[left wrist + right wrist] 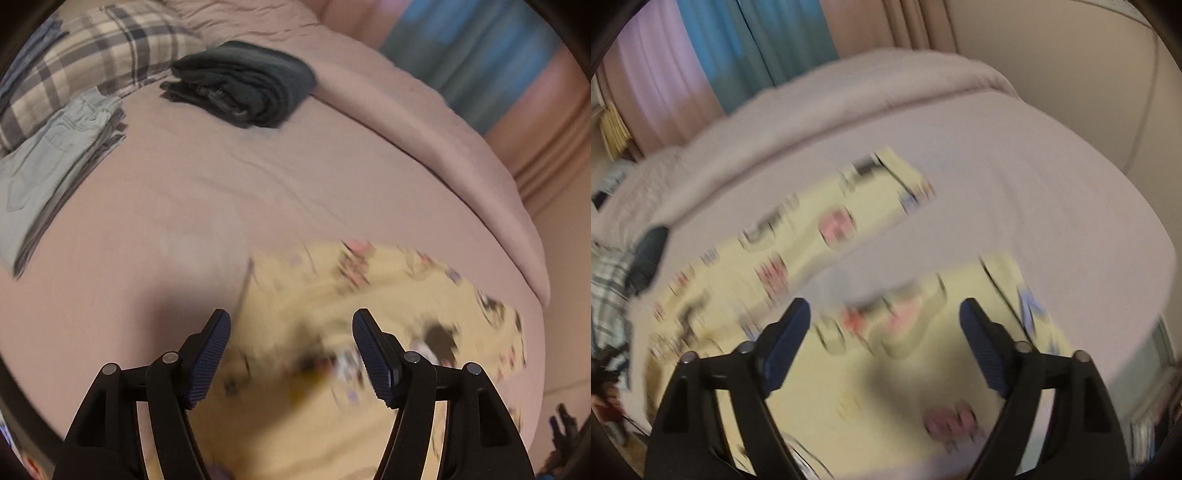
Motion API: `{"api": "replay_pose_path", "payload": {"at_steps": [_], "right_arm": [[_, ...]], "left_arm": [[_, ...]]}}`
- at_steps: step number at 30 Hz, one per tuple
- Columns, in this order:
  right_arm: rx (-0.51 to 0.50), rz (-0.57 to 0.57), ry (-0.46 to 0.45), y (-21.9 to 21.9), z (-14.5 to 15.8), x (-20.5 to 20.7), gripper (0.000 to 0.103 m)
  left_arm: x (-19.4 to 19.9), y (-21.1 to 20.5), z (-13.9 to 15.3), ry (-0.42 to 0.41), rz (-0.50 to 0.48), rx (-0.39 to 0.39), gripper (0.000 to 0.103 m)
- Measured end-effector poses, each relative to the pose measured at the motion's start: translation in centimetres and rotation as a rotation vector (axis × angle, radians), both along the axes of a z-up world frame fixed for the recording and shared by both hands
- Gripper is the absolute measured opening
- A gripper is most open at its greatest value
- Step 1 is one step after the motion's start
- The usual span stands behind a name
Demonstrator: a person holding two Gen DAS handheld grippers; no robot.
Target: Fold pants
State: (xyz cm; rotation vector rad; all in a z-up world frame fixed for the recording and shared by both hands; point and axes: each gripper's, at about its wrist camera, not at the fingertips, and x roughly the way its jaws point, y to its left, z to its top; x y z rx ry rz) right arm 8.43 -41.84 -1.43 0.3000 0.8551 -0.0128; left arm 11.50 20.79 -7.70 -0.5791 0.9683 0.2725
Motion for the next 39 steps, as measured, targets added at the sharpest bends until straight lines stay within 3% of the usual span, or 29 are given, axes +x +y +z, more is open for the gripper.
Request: {"api": "replay_pose_path", "payload": {"at_steps": [4, 8, 15, 19, 20, 22, 23, 24, 25, 28, 32, 36, 39], "right_arm": [[-0.009, -0.011, -0.018, -0.8, 1.4, 7.0, 0.088], [-0.032, -0.027, 0.067, -1.8, -0.7, 15.2, 0.088], [-0.111, 0.017, 0.201, -1.7, -7.0, 27.8, 0.086], [-0.143, 0.014, 0.254, -1.7, -10.6, 32.1, 0.085], [-0.127, 0.006, 0.279, -1.6, -11.8, 32.7, 0.083], [-0.188, -0.018, 0.204, -0.8, -12.0, 32.4, 0.080], [-0.196, -0.018, 0.174, -0.5, -11.9, 32.2, 0.056], [-0.189, -0.020, 0.157, -0.2, -11.7, 32.0, 0.041], [-0.157, -0.013, 0.155, -0.3, -11.4, 32.0, 0.009], [-0.071, -0.020, 0.173, -0.8, -10.2, 31.8, 0.007], [0.029, -0.001, 0.028, -1.7, -4.6, 30.0, 0.007], [0.074, 0.030, -0.112, -2.6, 2.4, 26.3, 0.007], [0.109, 0.054, -0.195, -3.4, 5.7, 22.5, 0.007]], "left_arm": [[2.8, 2.5, -3.2, 0.111, 0.041, 0.007, 0.068], [4.6, 3.5, -5.7, 0.134, 0.073, -0.064, 0.068], [5.4, 0.0, -5.7, 0.127, -0.025, 0.097, 0.065], [5.6, -1.0, -5.4, 0.120, -0.051, 0.101, 0.022], [5.7, -0.9, -5.4, 0.117, -0.050, 0.085, 0.021], [5.5, -1.0, -5.5, 0.108, -0.039, 0.090, 0.019], [5.3, -1.0, -5.4, 0.100, -0.038, 0.093, 0.018], [5.1, -0.8, -5.3, 0.092, -0.031, 0.083, 0.018], [5.2, -0.8, -5.2, 0.088, -0.029, 0.073, 0.018], [4.7, 0.5, -4.1, 0.049, -0.001, 0.005, 0.017], [3.6, 1.4, -0.7, -0.057, 0.030, -0.041, 0.017], [1.5, 0.5, 3.3, -0.151, 0.007, -0.007, 0.017], [-1.7, 0.0, 5.4, -0.226, -0.019, -0.013, 0.017]]}}
